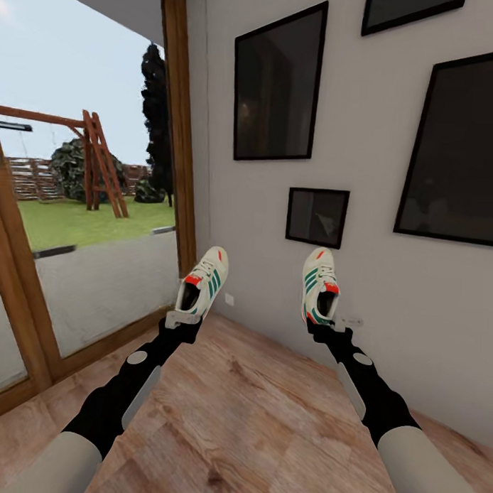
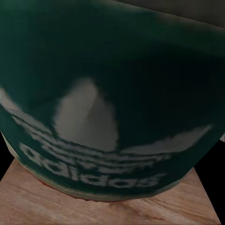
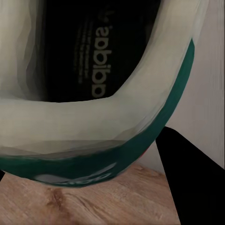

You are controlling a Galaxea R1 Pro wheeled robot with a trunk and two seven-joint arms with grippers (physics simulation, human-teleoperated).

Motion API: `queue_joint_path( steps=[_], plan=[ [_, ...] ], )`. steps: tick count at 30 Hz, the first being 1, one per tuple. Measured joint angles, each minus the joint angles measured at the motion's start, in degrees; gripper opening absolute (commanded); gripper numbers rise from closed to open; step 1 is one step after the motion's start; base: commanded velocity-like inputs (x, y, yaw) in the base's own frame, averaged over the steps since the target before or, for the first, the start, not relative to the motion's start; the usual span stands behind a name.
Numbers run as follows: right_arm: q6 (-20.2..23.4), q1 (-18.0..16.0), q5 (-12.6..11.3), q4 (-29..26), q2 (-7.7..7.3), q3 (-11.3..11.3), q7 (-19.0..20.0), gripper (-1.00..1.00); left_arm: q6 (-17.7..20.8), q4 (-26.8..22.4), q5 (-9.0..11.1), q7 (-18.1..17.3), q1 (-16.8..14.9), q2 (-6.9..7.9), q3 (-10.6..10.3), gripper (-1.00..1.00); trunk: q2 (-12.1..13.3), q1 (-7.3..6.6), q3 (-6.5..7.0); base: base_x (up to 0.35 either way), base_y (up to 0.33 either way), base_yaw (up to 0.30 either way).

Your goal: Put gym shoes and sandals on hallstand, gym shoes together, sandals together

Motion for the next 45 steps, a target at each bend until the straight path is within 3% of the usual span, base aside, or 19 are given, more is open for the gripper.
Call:
queue_joint_path(
  steps=[16,26,29,31,35,45],
  plan=[
    [0.01,-0.01,0.01,0.02,-0.02,-0.05,0.00,-1.00,-0.01,0.01,0.00,0.01,0.01,-0.08,-0.04,-1.00,0.00,0.00,-0.19,0.000,0.000,-0.122],
    [-0.70,0.00,-0.06,1.02,0.01,-0.15,0.00,-1.00,-0.11,0.34,0.00,0.00,0.00,-0.17,-0.05,-1.00,0.00,0.00,-0.31,0.000,0.000,-0.256],
    [-5.73,0.03,-0.04,6.78,0.02,-0.26,-0.02,-1.00,-0.15,0.37,0.00,0.00,0.00,-0.17,-0.05,-1.00,0.00,0.00,-0.32,0.000,0.000,-0.297],
    [-12.82,0.03,-0.02,10.11,0.02,-0.30,-0.07,-1.00,-0.17,0.38,0.00,0.00,0.00,-0.18,-0.05,-1.00,0.00,0.00,-0.32,0.000,0.000,-0.299],
    [-22.41,0.03,0.02,13.70,0.03,-0.29,-0.15,-1.00,-0.17,0.39,0.00,-0.04,0.00,-0.18,-0.05,-1.00,0.00,0.00,-0.32,0.000,0.000,-0.300],
    [-25.04,0.04,-0.10,18.57,0.02,-0.42,-0.12,-1.00,-0.17,1.22,0.01,-0.08,0.07,-0.18,-0.05,-1.00,0.00,0.00,-0.33,0.000,0.000,-0.300]
  ],
)
